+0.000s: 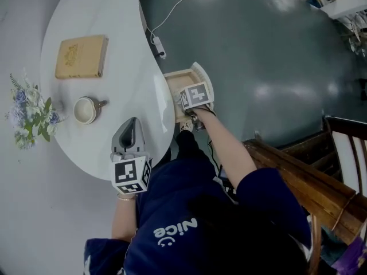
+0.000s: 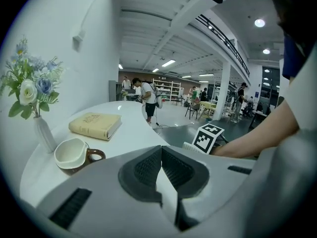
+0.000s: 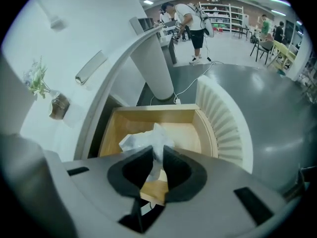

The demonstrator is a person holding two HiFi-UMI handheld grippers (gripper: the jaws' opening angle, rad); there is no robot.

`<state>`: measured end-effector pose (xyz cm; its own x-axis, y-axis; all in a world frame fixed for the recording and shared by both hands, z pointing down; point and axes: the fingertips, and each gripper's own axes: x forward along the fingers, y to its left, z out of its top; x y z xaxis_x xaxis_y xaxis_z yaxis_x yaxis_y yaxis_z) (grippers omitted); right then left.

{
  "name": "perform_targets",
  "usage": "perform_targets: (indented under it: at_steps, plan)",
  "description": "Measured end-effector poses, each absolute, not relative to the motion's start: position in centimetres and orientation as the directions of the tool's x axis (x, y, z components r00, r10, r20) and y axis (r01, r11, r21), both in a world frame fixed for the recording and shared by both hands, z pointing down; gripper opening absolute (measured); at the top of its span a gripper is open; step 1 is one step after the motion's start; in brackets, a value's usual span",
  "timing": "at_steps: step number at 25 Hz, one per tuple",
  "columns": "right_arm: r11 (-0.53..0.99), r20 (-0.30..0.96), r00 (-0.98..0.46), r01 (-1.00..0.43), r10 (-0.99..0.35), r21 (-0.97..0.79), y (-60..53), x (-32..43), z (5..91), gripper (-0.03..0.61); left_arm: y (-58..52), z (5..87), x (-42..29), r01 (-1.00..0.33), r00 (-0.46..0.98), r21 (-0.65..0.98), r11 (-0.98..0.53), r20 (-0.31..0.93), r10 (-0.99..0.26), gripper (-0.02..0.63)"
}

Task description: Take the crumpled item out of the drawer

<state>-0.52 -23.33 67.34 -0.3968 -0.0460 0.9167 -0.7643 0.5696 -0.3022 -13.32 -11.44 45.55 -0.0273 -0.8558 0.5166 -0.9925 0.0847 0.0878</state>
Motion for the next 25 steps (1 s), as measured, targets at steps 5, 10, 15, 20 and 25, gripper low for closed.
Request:
perform_targets:
  at_steps: [5, 10, 15, 20, 25]
  plan:
    - [0.592, 0.905, -0.41, -0.759, -0.109, -0.273, -23.1, -0.4, 64.8, 0.071, -11.1, 45.1, -12.9, -0.992, -0.014, 0.103, 0.076, 0.499, -0.866, 0.005]
    - [0.613, 0.887, -0.424, -0.754, -0.183, -0.235, -22.3, 0.1, 62.3, 0.071, -10.8, 44.6, -12.3, -0.991, 0.003, 0.118, 0.061, 0.477, -0.879, 0.005]
    - [0.605, 0.843, -0.474, -0.758, -0.254, -0.244, -21.5, 0.4, 59.3, 0.071, -10.4, 44.2, -12.2, -0.99, 0.01, 0.128, 0.054, 0.457, -0.889, 0.005]
    - [0.606, 0.808, -0.496, -0.761, -0.317, -0.23, -20.7, 1.4, 56.4, 0.071, -10.4, 44.1, -10.9, -0.989, 0.044, 0.149, 0.025, 0.441, -0.896, 0.005]
    - [0.633, 0.76, -0.526, -0.748, -0.381, -0.2, -20.2, 1.2, 53.3, 0.071, -10.7, 43.3, -10.2, -0.989, 0.07, 0.144, -0.01, 0.419, -0.905, 0.005]
